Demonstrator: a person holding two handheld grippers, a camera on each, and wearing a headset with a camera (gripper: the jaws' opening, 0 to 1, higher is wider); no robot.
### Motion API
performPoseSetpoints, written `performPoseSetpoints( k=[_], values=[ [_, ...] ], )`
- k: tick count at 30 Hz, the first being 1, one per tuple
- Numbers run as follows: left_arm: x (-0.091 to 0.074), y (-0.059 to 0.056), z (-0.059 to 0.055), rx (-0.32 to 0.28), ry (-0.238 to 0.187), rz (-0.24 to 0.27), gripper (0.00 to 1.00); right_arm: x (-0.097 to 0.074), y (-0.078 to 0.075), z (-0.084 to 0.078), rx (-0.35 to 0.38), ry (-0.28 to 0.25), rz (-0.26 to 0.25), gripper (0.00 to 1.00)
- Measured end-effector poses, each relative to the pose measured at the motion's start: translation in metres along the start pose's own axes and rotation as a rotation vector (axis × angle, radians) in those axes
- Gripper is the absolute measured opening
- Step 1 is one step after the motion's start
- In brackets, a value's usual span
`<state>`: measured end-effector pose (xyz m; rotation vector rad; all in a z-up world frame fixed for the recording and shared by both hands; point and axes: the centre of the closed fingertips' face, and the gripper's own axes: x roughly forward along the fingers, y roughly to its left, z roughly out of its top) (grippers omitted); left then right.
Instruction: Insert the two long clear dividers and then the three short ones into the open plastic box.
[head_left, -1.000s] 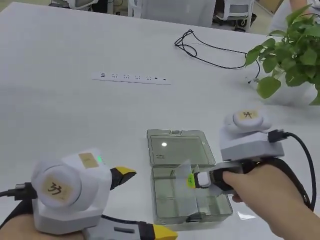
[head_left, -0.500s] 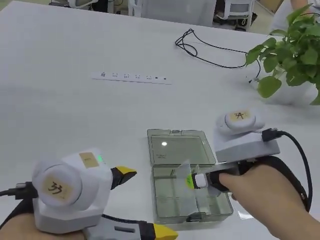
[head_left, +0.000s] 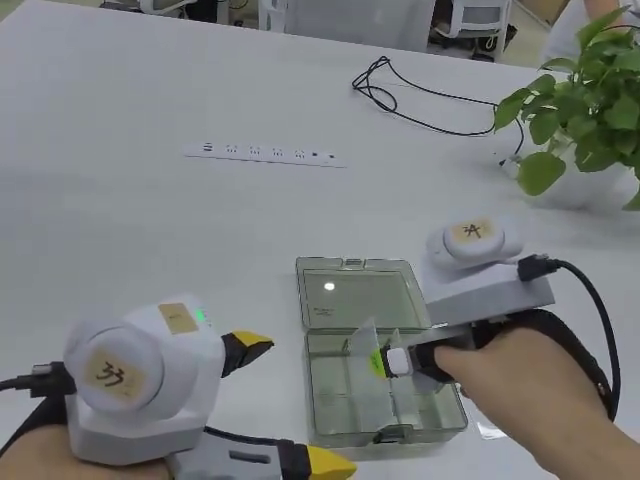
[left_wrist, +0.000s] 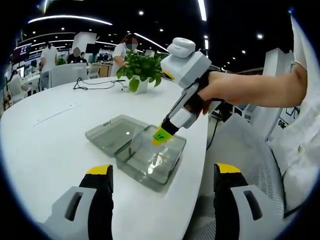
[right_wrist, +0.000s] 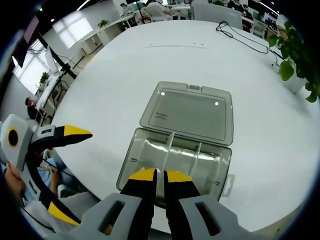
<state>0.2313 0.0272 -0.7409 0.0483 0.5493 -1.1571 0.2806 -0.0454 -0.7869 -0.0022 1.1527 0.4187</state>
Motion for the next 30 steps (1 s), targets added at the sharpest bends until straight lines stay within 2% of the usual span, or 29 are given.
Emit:
performPoseSetpoints(
  k=[10,20,27,30],
  values=[
    [-0.0006,0.0009,-0.0007,0.002,0.005,-0.001,0.84,0.0029,0.0017,0.003,-0.025,0.013,0.001,0.06],
    [-0.0007,0.0034,0.001,0.0,0.002,0.003,0.84,0.0035,0.0039,0.0032,-0.011,0.018,0.021,0.06],
    [-0.0003,0.0039,0.002,-0.003,0.0,0.006,0.84,0.006,0.0065,0.004,0.044,0.018,0.057,0.07],
    [-0.0001,0.0043,0.002,-0.003,0.0,0.006,0.84,0.0055,0.005,0.0032,0.094,0.012,0.075,0.07]
  ],
)
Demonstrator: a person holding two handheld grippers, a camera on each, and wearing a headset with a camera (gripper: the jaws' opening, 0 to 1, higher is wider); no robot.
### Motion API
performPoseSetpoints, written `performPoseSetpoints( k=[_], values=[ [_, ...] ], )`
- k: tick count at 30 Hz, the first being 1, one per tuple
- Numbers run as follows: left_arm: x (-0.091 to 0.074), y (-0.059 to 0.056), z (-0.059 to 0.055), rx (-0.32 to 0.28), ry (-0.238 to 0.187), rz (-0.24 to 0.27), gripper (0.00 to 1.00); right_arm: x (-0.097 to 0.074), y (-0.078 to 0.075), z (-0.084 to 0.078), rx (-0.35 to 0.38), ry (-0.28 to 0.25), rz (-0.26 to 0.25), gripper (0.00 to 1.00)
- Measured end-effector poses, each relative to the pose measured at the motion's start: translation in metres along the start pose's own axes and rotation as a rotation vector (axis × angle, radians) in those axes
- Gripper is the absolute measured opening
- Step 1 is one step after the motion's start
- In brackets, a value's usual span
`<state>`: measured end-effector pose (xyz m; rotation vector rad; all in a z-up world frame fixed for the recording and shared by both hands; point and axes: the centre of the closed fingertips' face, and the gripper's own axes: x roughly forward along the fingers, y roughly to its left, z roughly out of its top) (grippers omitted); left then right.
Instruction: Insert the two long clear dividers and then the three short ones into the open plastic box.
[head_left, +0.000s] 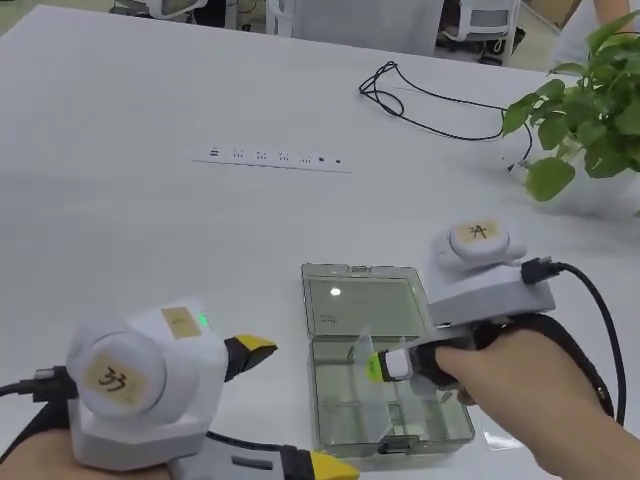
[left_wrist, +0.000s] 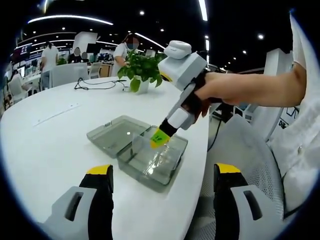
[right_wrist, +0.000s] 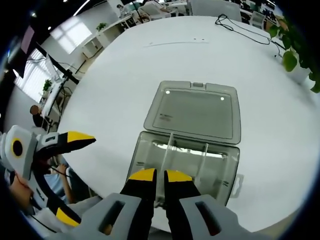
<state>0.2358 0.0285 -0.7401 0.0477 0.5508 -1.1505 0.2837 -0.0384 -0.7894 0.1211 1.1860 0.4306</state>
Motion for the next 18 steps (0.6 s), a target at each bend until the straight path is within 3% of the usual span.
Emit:
performPoseSetpoints(
  k=[8,18],
  values=[
    [0.0007,0.0006,-0.0003,-0.002,0.002,0.0,0.84,-0.0021,-0.0037,-0.0023,0.215,-0.045,0.095,0.07],
    [0.0022,0.0007,0.0012,-0.004,-0.002,-0.002,0.83,-0.0012,-0.0075,-0.0055,0.276,-0.058,0.126,0.06]
  ],
)
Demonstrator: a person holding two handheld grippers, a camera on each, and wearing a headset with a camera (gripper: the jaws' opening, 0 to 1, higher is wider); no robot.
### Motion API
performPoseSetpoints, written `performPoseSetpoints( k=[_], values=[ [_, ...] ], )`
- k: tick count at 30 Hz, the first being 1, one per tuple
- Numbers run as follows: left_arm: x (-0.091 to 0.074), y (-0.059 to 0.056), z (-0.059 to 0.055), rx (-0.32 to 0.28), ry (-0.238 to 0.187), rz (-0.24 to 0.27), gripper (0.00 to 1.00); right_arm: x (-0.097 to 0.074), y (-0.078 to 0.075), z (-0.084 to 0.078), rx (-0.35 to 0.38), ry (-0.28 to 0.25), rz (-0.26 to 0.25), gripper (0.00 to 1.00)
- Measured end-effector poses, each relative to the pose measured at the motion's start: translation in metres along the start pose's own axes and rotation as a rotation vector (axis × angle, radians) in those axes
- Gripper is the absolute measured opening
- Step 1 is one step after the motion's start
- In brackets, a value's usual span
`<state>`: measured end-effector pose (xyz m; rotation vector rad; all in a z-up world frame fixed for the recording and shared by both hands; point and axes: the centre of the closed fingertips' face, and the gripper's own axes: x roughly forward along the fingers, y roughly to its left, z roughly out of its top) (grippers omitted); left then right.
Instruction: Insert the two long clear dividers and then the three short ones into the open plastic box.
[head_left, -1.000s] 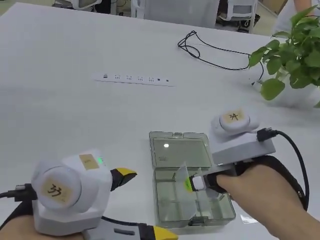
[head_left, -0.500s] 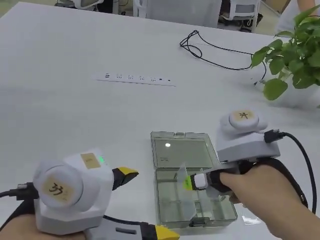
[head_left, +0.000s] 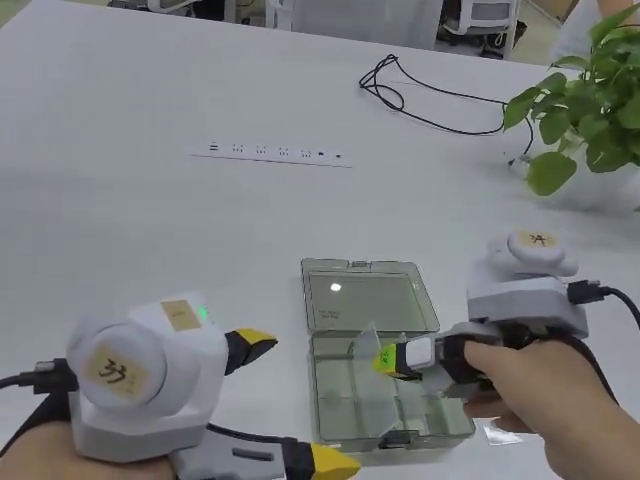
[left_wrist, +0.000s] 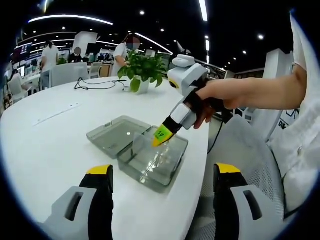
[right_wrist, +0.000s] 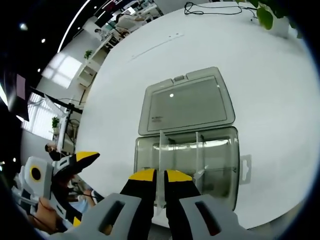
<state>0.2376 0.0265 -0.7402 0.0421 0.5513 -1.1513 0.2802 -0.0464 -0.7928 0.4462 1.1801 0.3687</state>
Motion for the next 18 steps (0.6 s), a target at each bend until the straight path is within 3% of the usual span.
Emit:
performPoseSetpoints(
  k=[6,18],
  values=[
    [0.0,-0.001,-0.001,-0.001,0.001,-0.001,0.84,0.0,0.003,0.0,-0.007,-0.014,0.001,0.07],
    [0.001,-0.001,-0.003,0.018,0.009,-0.002,0.89,0.01,0.01,-0.003,-0.152,0.018,-0.006,0.08]
  ],
)
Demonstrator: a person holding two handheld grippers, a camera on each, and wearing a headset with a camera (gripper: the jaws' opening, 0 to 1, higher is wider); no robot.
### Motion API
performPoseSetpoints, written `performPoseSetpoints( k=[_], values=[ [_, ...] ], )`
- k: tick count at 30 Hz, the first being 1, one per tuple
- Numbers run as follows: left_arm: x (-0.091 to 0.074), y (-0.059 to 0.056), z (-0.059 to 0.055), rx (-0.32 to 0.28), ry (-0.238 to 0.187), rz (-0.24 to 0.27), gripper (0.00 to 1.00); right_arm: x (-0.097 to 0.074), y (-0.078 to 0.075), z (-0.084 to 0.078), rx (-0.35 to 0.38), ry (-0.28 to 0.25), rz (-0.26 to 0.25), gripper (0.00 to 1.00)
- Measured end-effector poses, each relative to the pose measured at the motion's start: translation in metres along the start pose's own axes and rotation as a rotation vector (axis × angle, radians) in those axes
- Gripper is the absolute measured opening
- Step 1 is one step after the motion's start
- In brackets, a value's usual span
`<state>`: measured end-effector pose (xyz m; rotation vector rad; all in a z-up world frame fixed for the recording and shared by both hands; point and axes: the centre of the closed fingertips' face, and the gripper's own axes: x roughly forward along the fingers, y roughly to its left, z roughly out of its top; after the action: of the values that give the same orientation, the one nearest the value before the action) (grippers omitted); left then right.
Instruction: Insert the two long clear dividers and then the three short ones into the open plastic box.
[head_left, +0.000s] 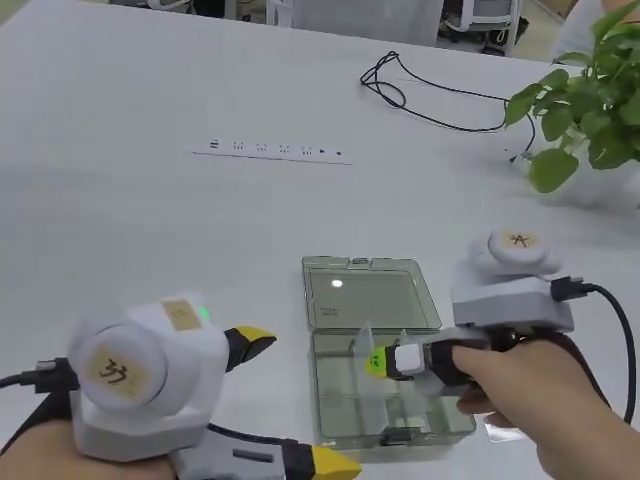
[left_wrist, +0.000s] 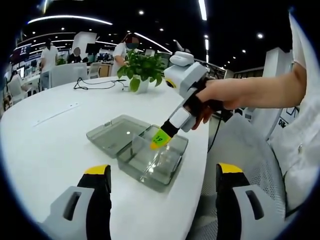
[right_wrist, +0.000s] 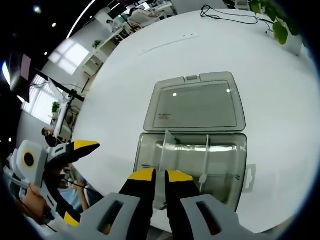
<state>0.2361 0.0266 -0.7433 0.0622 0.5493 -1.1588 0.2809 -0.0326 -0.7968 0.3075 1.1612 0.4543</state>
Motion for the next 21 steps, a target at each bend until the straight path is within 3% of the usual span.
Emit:
performPoseSetpoints(
  k=[10,21],
  values=[
    [0.002,-0.004,-0.001,0.009,0.002,-0.013,0.98,0.009,-0.004,-0.005,-0.052,0.02,0.004,0.09],
    [-0.001,-0.006,0.005,0.011,0.004,0.004,0.98,0.014,-0.007,-0.007,-0.055,0.026,0.022,0.09]
  ],
)
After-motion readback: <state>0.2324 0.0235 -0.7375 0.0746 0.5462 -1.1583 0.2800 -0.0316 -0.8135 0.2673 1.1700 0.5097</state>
